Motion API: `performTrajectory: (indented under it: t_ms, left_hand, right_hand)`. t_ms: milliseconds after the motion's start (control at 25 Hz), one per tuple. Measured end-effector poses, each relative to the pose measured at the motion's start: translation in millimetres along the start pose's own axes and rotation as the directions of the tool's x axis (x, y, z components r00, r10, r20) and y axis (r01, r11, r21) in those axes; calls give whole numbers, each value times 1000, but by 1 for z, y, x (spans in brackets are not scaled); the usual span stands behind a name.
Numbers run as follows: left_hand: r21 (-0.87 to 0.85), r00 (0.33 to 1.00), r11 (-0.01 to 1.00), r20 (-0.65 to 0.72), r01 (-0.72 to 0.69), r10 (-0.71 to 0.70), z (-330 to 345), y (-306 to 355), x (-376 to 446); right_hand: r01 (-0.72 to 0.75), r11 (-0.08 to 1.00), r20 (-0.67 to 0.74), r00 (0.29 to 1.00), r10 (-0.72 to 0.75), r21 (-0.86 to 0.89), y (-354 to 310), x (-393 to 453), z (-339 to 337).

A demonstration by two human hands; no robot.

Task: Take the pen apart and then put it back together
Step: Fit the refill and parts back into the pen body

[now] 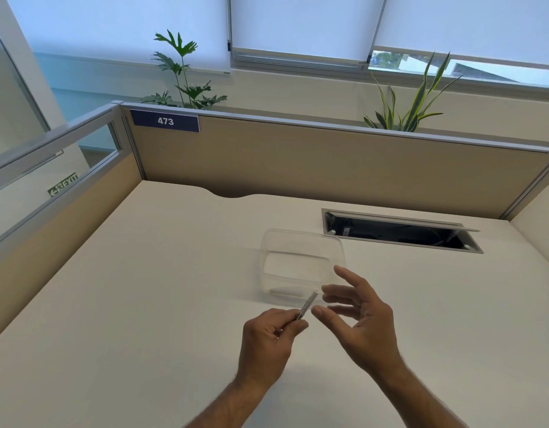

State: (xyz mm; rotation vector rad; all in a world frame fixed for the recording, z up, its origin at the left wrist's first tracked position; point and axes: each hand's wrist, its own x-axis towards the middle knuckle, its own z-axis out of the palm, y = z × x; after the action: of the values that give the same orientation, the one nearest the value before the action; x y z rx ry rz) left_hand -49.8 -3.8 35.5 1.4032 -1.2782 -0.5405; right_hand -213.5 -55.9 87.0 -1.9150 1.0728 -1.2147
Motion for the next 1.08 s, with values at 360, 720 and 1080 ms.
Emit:
performTrajectory:
  t_ms: [360,720,1080]
  left_hand:
    - [-56,995,993,-18,101,-102,-5,-7,4]
    - [15,999,999,-3,49,-49,-8,-13,5]
    - [29,999,999,9,35,-35,-7,-12,3]
  right_hand:
    - [-317,801,4,929,370,-509,68,-15,-21]
    - [-436,540,109,697,708,-719,100,-29,-26]
    - [-495,550,64,701,710,-672,106,-29,-22]
